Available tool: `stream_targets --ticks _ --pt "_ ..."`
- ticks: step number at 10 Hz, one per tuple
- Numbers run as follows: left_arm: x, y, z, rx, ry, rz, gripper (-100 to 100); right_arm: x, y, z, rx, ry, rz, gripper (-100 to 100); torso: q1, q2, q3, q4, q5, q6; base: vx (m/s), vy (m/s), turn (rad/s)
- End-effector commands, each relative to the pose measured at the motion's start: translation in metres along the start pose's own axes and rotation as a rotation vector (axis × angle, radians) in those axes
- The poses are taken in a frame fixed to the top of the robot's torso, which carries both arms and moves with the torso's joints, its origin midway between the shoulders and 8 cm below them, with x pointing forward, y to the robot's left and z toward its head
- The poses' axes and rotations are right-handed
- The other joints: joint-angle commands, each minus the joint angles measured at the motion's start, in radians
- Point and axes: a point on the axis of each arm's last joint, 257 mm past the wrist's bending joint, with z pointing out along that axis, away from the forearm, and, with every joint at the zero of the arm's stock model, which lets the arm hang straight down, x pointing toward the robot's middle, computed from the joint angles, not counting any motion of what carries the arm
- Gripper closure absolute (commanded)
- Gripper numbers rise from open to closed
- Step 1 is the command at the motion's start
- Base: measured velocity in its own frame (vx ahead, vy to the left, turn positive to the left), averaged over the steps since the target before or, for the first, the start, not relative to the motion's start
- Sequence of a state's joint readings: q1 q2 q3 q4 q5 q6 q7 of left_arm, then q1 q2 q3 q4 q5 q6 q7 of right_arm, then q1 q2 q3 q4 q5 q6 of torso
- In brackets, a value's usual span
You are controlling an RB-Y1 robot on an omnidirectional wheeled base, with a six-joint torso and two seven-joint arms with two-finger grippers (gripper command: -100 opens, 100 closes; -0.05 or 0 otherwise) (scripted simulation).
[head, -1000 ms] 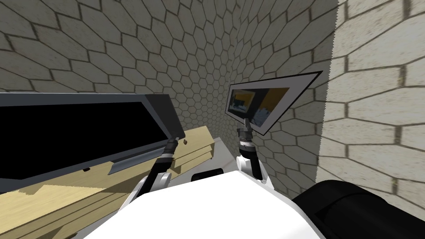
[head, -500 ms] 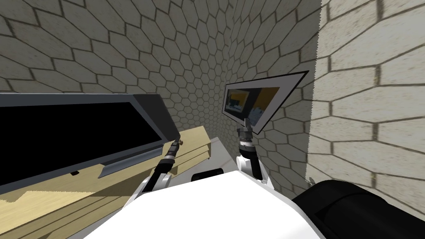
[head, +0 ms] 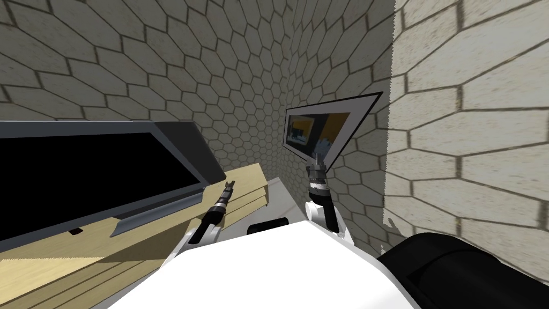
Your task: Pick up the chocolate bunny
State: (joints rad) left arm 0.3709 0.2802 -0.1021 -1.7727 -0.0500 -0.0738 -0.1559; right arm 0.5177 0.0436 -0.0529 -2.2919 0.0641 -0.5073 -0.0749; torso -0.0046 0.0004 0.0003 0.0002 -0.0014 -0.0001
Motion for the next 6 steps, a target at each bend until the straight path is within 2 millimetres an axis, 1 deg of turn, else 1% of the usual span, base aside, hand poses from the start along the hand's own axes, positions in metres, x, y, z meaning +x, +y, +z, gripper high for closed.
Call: stream_targets --ticks 1,2,3,4,5,6 --pt "0.001 0.021 0.001 -0.039 0.010 0.013 -100 0.000 0.000 0.000 0.000 0.000 0.000 0 0.000 0.000 0.000 0.000 0.000 0.000 0.000 -0.062 -0.023" --pt "0.002 0.041 0.003 -0.093 0.025 0.038 -100 0.000 0.000 0.000 0.000 0.000 0.000 0 0.001 0.000 0.000 0.000 0.000 0.000 0.007 -0.073 -0.061" --pt "0.004 0.053 0.001 -0.116 0.029 0.038 -100 0.000 0.000 0.000 0.000 0.000 0.000 0 0.001 0.000 0.000 0.000 0.000 0.000 0.001 -0.062 -0.029" --pt "0.002 0.073 0.001 -0.170 0.042 0.065 -100 0.000 0.000 0.000 0.000 0.000 0.000 0 0.001 0.000 0.000 0.000 0.000 0.000 0.005 -0.072 -0.063" --pt "0.003 0.079 -0.001 -0.182 0.045 0.065 -100 0.000 0.000 0.000 0.000 0.000 0.000 0 0.001 0.000 0.000 0.000 0.000 0.000 0.003 -0.055 -0.033" --pt "0.001 0.101 -0.002 -0.242 0.057 0.092 -100 0.000 0.000 0.000 0.000 0.000 0.000 0 0.002 0.000 0.000 0.000 0.000 0.000 0.008 -0.057 -0.084"
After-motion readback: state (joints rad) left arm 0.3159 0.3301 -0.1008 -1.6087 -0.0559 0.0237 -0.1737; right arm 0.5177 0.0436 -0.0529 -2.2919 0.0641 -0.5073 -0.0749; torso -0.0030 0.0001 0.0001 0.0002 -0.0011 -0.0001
